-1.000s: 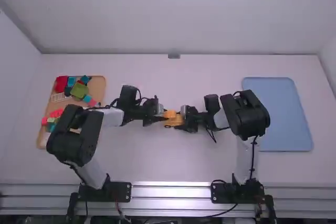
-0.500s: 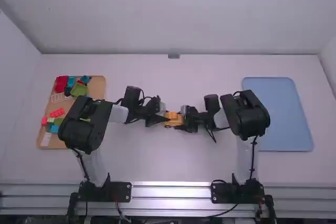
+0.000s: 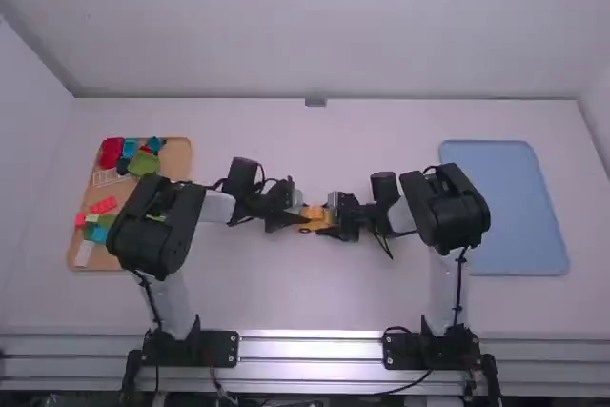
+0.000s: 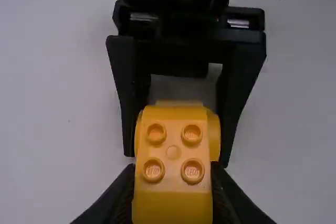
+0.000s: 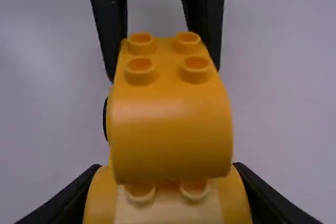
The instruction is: Assemble lego blocks to make yellow taxi
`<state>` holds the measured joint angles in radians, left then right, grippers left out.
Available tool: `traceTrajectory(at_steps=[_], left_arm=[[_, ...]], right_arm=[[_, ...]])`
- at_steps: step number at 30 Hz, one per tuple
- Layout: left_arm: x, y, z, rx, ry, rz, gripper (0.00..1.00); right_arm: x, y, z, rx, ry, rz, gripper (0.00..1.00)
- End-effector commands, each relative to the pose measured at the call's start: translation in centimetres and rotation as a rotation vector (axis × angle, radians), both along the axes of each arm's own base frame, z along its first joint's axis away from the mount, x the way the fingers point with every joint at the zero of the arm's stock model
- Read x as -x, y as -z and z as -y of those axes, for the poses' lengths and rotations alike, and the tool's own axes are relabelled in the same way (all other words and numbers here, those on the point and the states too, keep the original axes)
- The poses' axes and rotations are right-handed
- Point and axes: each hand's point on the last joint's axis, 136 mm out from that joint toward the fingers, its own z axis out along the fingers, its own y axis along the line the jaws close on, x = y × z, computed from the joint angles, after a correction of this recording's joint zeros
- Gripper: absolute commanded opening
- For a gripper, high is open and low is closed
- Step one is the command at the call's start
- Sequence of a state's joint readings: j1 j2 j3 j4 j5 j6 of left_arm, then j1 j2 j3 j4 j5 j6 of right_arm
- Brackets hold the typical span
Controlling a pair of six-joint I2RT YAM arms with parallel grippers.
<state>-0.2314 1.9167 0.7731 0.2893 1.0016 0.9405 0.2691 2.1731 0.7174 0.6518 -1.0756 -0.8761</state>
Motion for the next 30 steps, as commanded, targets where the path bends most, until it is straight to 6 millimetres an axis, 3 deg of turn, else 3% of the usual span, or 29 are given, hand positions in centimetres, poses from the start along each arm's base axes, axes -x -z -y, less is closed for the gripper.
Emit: traceTrajectory(at_steps=[1,14,30], left_arm=[[0.6,0.3,0.3,0.010,0.028,0.000,0.02],[1.1,0.8,0.4,-0.006,0.031,-0.022,0.02],[1.0,3.2,0.3,-0.163,-0.042,-0.065,0.02]], right_arm=[[0.2,0.5,0.0,0.006,-0.010,-0.008,0.53],[0.4,0.2,-0.1,-0.008,-0.028,0.003,0.53],[0.4,0.2,-0.1,-0.008,-0.028,0.003,0.54]])
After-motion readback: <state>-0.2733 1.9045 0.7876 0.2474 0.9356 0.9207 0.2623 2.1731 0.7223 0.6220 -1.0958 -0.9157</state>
